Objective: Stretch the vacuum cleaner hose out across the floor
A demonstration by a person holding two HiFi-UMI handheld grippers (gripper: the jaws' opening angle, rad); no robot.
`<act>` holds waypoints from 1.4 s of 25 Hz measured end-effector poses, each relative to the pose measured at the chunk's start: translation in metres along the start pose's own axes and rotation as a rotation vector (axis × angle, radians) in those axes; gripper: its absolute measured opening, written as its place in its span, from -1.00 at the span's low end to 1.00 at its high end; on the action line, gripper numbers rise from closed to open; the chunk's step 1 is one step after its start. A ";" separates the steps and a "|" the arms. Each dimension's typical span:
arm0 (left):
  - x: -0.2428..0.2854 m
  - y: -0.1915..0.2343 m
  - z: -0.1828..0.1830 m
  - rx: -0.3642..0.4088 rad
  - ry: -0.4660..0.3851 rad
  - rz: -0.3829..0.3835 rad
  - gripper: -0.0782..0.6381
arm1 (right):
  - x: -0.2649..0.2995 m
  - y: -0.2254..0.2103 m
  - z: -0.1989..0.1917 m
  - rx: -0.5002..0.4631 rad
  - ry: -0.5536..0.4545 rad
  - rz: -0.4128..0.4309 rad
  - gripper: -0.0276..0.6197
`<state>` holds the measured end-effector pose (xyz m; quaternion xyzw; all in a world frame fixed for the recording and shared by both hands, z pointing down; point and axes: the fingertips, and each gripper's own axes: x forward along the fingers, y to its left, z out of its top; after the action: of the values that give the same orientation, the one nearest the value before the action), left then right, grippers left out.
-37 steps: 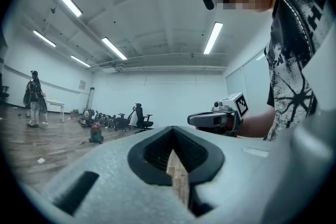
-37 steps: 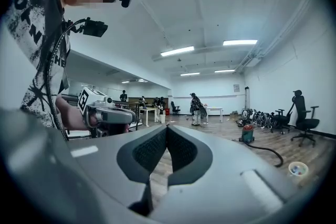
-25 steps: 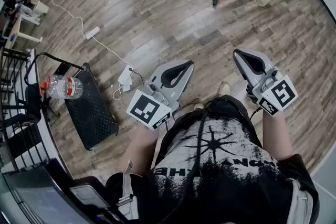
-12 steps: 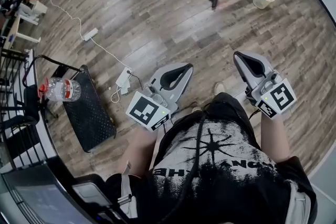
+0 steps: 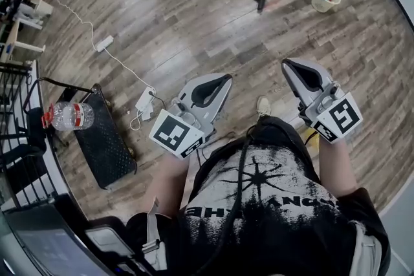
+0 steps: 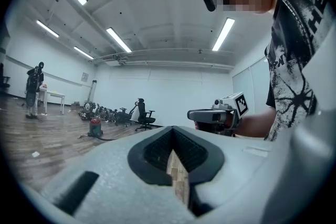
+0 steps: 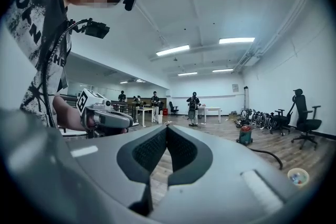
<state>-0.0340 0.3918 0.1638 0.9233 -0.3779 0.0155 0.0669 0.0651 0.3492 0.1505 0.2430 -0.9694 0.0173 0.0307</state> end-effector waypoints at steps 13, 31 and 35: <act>0.120 0.066 0.025 -0.008 0.004 0.084 -0.78 | 0.024 -0.135 0.009 -0.007 0.027 0.097 -0.90; 0.232 0.087 0.032 0.009 0.038 0.127 -0.78 | 0.019 -0.247 0.005 0.016 -0.039 0.149 -0.90; 0.238 0.094 0.037 0.013 0.033 0.130 -0.78 | 0.020 -0.248 0.002 0.041 -0.035 0.165 -0.90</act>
<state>0.0693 0.1554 0.1564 0.8968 -0.4360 0.0375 0.0658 0.1641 0.1208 0.1542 0.1633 -0.9859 0.0355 0.0073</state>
